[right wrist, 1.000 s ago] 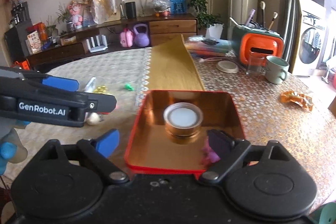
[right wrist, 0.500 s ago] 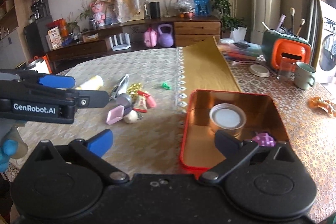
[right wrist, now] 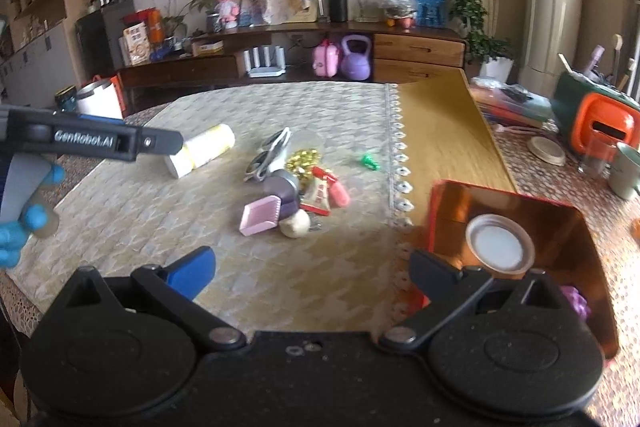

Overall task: Organize rigid objects
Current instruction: 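Withdraw both open grippers from the red box back over the table, then grasp the white bottle with yellow band with the left gripper while the right gripper approaches the beige egg-shaped object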

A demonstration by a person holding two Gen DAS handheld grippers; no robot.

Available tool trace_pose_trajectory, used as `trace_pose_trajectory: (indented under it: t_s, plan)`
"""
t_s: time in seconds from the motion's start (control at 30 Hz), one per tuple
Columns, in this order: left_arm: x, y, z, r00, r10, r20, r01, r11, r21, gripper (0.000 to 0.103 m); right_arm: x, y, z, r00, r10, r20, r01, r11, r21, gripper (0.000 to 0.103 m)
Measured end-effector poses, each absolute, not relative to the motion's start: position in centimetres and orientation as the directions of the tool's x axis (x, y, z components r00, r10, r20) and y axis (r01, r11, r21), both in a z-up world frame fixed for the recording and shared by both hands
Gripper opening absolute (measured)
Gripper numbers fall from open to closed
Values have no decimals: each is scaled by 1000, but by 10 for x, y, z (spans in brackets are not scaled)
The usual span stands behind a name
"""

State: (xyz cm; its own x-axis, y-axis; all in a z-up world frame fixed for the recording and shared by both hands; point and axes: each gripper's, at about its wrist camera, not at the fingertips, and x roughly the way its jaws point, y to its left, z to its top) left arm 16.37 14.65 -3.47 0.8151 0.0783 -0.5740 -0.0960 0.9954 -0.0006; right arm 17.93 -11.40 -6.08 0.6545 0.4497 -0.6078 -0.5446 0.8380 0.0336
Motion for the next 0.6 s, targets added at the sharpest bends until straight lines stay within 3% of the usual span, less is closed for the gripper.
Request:
trace_pose_trajectory:
  t_s: [0.37,0.6]
  plan:
    - [210,192,-74,776,124,-619,-150,989,10,94,220,-89,-81,619,447,-646,-591,807,-7,98]
    - [244,213,-99,749,122,-651,-171,985,-11,94,240,-77,-97,576,442,-688,-626,779,-24,81]
